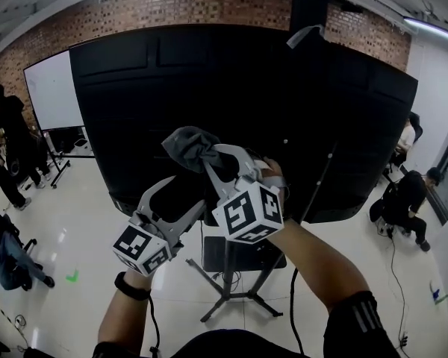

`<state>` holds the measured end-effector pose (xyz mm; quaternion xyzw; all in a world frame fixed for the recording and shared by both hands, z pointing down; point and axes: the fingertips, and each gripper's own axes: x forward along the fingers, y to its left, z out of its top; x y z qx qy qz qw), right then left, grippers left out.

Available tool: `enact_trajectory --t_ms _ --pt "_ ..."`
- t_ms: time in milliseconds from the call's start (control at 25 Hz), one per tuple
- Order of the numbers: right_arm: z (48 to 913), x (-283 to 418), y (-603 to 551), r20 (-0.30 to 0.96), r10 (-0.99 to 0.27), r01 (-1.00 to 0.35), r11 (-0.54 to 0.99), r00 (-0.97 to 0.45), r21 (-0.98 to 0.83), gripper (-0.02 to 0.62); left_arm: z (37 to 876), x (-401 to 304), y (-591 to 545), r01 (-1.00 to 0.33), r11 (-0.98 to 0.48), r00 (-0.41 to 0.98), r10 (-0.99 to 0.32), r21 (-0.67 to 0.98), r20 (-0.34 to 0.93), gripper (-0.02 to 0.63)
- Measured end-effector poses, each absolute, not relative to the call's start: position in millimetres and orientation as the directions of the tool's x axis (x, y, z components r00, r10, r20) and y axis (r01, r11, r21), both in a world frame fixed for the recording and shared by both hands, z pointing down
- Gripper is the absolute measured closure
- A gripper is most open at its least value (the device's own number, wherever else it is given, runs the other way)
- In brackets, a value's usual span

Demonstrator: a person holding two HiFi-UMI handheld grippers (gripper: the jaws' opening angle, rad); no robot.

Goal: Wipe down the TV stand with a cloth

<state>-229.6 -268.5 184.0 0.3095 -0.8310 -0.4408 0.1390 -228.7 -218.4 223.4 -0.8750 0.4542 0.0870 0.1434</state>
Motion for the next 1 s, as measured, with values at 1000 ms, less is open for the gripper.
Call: enact_trajectory --t_ms 1000 --pt "222.6 -334.7 -320.5 0.126 -0.828 0.044 0.122 -0.546 0.992 0.568 262.9 -313.3 -240.9 -0.833 -0.548 0.547 -0.793 -0.077 -0.269 0.295"
